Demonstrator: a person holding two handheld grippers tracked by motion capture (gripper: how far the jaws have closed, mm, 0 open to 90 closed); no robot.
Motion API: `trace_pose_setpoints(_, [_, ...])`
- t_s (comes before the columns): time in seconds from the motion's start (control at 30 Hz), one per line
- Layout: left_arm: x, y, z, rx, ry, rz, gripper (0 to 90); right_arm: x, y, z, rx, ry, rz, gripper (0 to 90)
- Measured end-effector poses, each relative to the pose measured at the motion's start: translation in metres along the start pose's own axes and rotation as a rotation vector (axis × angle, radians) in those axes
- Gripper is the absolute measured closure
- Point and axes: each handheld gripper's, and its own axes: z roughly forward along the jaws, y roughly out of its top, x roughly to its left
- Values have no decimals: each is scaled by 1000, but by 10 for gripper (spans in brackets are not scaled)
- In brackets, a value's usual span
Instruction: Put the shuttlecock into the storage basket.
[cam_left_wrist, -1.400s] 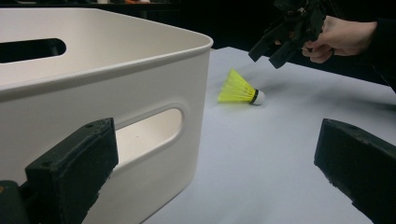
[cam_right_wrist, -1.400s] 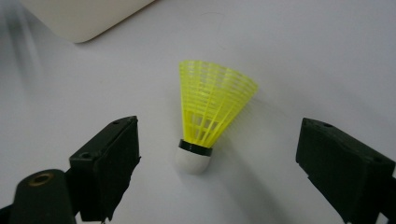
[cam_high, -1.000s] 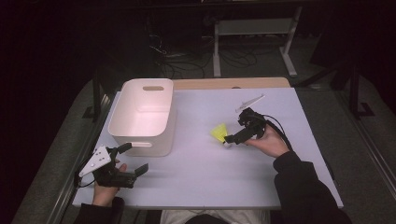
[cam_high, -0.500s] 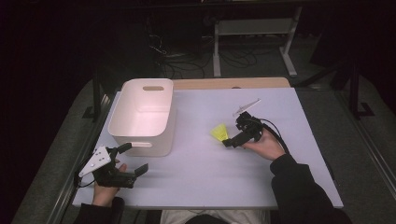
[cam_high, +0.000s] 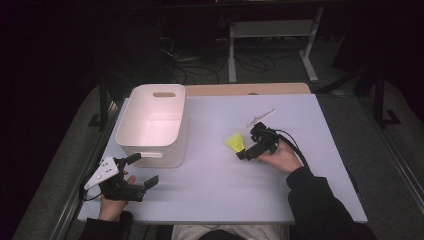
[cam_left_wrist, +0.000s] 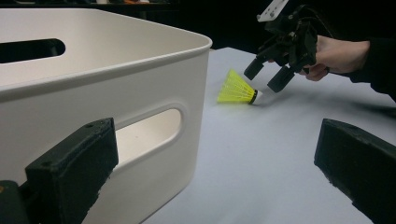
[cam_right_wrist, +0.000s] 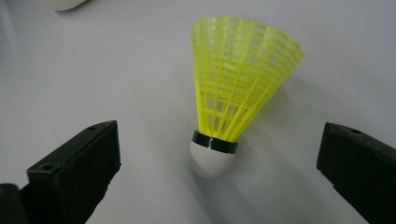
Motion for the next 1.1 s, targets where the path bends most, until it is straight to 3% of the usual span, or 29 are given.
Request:
trace_pose_setpoints(0.1, [0,0,0,1,1,1,0,1,-1,3,12,-9,-1,15])
trace_pose_setpoints(0.17, [0,0,0,0,0,1,0,1,-1,4,11,-13,-3,89])
trace_pose_setpoints(0.5, [0,0,0,1,0,1,0,0,-3,6,9,-29,1,151])
trace_pose_setpoints(1.1, [0,0,0,3,0,2,0,2,-3,10,39,-31,0,445])
